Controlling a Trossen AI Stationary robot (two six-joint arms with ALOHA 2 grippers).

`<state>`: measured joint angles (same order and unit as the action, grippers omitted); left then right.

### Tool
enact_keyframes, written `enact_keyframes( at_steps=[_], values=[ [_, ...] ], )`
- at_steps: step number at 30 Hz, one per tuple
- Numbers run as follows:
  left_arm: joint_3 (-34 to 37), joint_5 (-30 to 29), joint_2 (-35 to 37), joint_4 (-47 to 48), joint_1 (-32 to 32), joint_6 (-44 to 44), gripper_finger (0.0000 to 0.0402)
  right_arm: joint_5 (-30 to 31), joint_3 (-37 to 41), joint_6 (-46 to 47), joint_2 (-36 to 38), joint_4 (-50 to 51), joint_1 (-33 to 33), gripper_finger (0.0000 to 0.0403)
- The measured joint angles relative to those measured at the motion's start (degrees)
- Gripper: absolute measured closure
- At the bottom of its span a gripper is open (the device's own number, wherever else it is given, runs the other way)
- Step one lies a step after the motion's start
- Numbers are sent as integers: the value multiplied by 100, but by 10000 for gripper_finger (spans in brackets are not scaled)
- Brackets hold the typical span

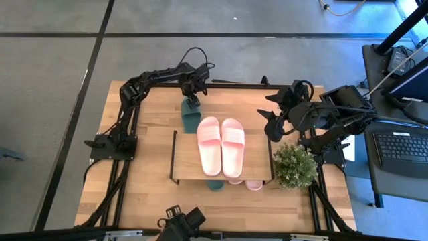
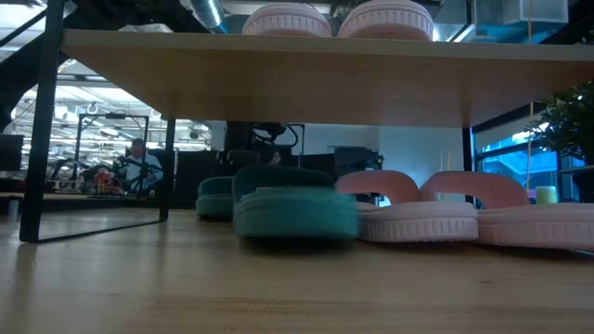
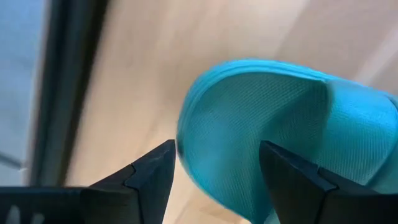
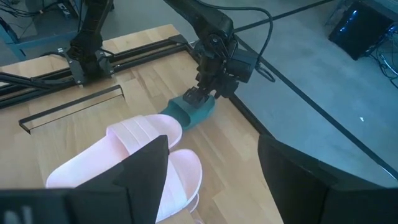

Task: Pick and place slides into the shelf
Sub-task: Put the green slipper under the shelf

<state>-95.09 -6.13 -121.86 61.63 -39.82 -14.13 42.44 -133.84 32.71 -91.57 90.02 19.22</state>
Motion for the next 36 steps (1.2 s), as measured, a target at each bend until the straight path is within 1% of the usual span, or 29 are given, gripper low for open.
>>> enact_keyframes(
  at_steps=[2,6,8,11,20,29,34,36],
  values=[
    [0,207,0,9,21,-13,177,1,0,2,0,0,0,153],
    [0,279,0,123,108,-441,177,2,0,-2,0,0,0,153],
    [0,218,-2,169,139,-686,177,0,0,-3,0,0,0,153],
    [0,-62,-2,225,192,-816,177,0,0,-4,0,0,0,153],
    [-2,-31,-2,331,480,-1319,177,1,0,-13,0,-1,0,153],
    [-2,-25,-2,340,666,-1346,177,0,0,-7,0,0,0,153],
    [-2,322,-2,437,732,-1322,177,0,0,-4,0,0,0,153],
    [-2,353,-2,472,782,-1301,177,0,0,-4,0,0,0,153]
  ],
)
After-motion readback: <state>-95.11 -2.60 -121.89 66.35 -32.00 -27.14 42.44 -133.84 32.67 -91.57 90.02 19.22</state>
